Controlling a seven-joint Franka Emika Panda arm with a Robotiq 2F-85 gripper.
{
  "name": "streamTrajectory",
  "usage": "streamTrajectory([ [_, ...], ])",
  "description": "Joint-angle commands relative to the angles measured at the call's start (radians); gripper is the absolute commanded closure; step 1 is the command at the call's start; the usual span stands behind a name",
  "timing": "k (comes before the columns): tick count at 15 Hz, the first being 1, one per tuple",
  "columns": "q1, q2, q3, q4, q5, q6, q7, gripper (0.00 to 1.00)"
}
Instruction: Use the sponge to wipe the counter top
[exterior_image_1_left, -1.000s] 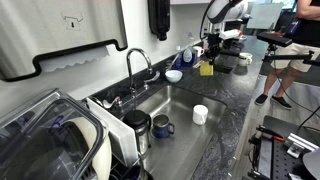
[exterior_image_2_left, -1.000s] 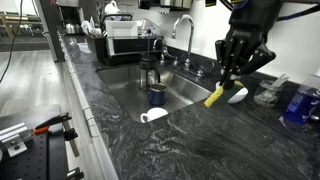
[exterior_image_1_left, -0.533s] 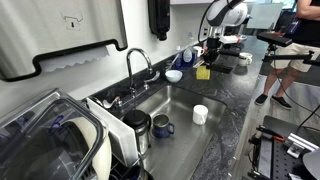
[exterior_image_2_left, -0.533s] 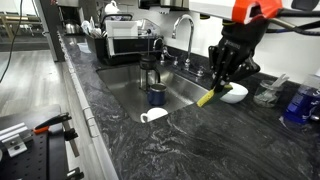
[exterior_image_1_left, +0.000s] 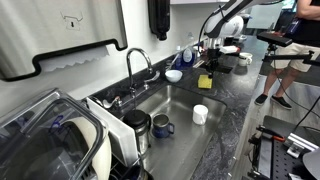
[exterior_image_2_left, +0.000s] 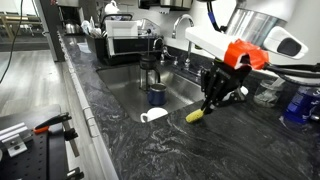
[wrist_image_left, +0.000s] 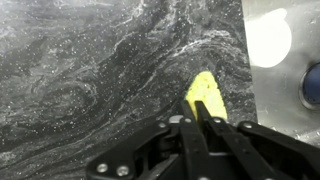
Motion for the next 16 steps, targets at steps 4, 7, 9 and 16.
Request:
streamTrajectory([
  [4, -0.023, 0.012, 0.017, 0.004, -0.007, -0.002, 0.003, 0.91],
  [7, -0.023, 0.012, 0.018, 0.005, -0.007, -0.002, 0.003, 0.91],
  [9, -0.023, 0.012, 0.018, 0.005, -0.007, -0.002, 0.003, 0.91],
  [16, -0.057, 0.01, 0.04, -0.002, 0.123, -0.012, -0.044, 0.98],
])
